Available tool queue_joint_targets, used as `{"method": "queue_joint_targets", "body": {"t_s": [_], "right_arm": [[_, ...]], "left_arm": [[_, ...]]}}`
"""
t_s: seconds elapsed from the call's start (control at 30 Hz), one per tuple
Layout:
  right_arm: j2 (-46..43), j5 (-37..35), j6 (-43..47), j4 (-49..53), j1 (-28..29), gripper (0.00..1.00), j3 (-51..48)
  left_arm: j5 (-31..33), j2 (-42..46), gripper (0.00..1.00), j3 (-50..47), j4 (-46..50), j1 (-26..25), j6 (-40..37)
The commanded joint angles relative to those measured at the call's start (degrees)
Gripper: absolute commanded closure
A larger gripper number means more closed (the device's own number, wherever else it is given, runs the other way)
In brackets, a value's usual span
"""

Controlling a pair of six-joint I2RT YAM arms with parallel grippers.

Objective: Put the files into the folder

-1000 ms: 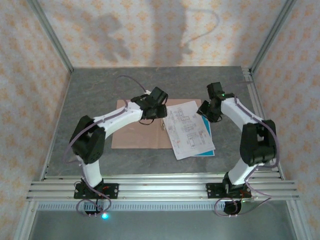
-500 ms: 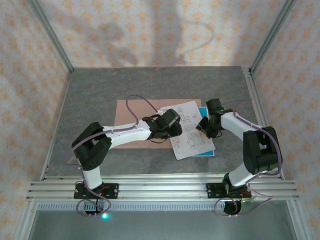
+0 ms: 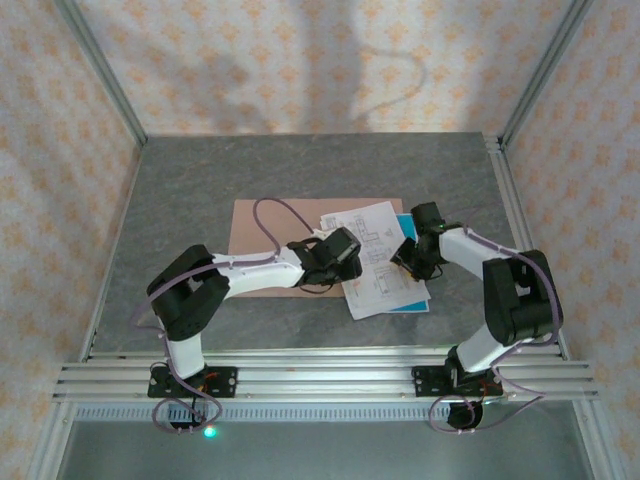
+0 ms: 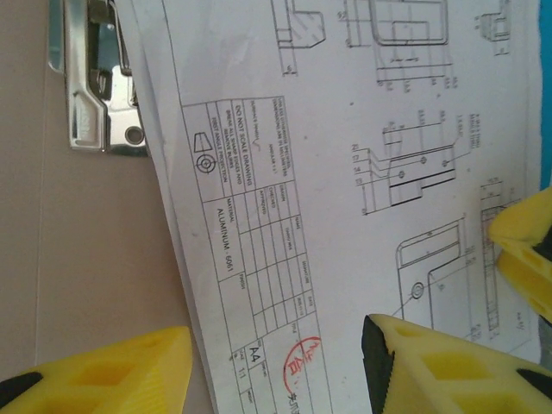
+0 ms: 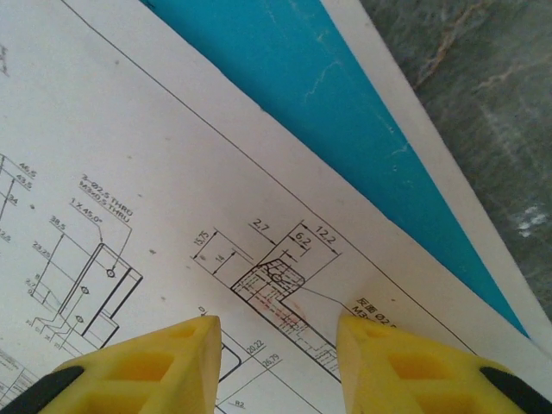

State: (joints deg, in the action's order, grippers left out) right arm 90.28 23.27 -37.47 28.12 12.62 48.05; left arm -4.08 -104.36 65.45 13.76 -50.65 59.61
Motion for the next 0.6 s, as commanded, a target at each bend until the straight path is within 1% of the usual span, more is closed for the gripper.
{"method": "queue_joint_targets", "body": {"t_s": [0.0,0.3,0.57], "right_arm": [[1.13,-0.64,-0.32,-0.43,0.33,0.6,-0.42],[1.48,-0.07,-0.52,-0.87,0.47,0.6,-0.42],[1.81,0.03,-0.36,-0.78,0.46,0.6,-0.32]], "left_arm": [[1.16,-1.45,0.45,-0.59,-1.6,-0.61,1.29],[0.98,-2.84,0.45,-0.46,-2.72,-0.61,1.29],[1.42,-2.39,0.47,-1.71,-3.8,-0.69,1.69]]}}
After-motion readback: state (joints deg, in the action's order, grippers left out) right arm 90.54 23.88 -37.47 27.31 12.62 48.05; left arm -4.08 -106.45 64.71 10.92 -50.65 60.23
